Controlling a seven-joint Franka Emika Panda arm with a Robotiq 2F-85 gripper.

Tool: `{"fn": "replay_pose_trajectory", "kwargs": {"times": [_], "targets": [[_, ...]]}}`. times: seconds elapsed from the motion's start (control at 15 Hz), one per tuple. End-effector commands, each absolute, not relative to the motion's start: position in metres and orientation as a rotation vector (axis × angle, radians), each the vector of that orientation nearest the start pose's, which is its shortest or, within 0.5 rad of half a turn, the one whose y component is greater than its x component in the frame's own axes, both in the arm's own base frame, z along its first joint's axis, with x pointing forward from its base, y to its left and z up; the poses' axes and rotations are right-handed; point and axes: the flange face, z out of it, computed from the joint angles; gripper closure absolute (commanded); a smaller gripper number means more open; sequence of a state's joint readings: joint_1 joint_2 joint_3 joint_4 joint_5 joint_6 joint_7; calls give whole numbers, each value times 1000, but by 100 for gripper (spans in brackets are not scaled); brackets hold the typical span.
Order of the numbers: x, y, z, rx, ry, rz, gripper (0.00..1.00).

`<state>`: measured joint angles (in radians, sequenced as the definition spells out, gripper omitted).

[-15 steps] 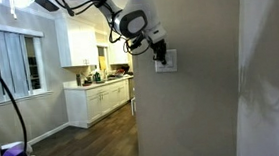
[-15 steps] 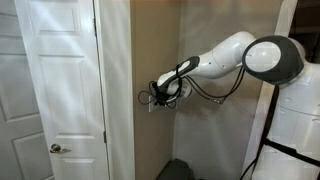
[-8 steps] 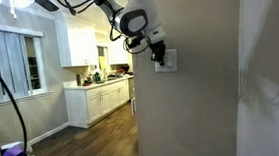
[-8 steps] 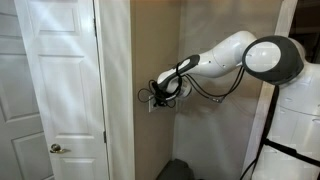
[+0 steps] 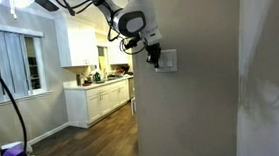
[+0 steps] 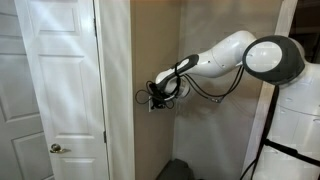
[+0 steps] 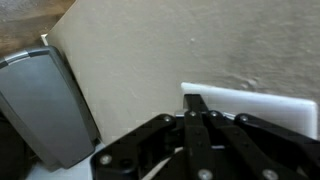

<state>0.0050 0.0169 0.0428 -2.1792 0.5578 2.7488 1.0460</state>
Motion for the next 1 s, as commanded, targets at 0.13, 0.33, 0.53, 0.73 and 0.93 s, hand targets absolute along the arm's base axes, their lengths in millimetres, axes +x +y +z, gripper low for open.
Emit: {"fn": "replay_pose_trajectory", "kwargs": {"times": [0.13, 0.33, 0.53, 0.73, 0.93], "targets": [[574, 1, 443, -1885, 1704, -396, 100], [576, -3, 447, -1868, 1687, -475, 100], [577, -3, 448, -1833, 1682, -534, 100], [573, -6, 443, -1858, 1686, -536, 100], [566, -14, 446, -1926, 1688, -534, 100]]}}
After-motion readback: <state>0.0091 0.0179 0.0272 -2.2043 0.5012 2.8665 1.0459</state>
